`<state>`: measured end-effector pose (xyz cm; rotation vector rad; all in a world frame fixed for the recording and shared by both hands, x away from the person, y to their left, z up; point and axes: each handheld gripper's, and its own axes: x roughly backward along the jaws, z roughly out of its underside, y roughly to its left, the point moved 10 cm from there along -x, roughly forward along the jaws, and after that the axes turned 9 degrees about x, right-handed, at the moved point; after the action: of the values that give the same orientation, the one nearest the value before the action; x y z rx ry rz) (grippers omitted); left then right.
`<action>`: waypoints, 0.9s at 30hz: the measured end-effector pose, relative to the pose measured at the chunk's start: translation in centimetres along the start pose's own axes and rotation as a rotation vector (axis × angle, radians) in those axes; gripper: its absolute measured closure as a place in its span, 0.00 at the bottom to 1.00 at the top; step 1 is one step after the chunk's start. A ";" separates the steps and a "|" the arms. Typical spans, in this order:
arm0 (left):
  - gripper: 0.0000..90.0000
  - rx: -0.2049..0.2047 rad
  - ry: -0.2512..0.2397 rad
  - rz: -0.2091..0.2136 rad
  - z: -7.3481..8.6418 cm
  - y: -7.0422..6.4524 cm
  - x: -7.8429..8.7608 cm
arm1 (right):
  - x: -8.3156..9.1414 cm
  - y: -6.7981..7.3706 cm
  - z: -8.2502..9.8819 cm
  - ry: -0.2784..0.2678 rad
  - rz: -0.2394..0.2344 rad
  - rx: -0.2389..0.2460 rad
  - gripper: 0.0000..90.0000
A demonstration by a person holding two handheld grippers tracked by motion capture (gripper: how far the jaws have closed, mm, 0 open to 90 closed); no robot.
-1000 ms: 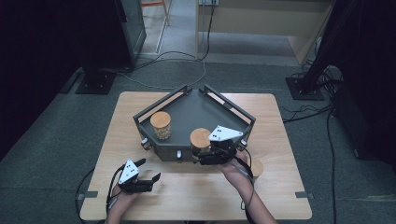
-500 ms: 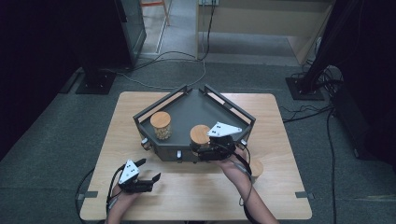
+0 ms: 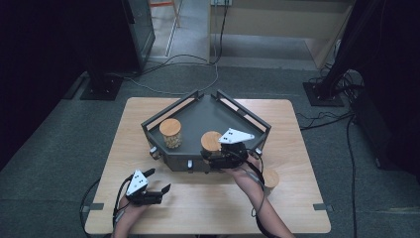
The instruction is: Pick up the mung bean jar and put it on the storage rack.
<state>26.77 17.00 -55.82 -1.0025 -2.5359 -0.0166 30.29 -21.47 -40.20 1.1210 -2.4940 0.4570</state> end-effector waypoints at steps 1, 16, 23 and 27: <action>0.12 0.000 0.001 0.000 0.0 0.0 0.0 | -0.1 0.0 0.0 0.002 0.000 -0.001 0.28; 0.12 -0.001 0.006 0.001 0.0 0.0 0.0 | -1.3 -0.6 -0.3 0.020 0.014 -0.011 0.28; 0.12 0.000 0.005 0.001 0.0 0.0 0.0 | -1.8 -0.3 -0.8 0.025 0.034 0.003 0.28; 0.12 0.000 0.006 0.001 0.0 0.0 0.0 | -2.0 -0.4 -1.0 0.027 0.038 0.005 0.28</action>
<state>26.77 16.96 -55.80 -1.0029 -2.5302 -0.0196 32.02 -20.00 -40.16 1.0647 -2.4960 0.4859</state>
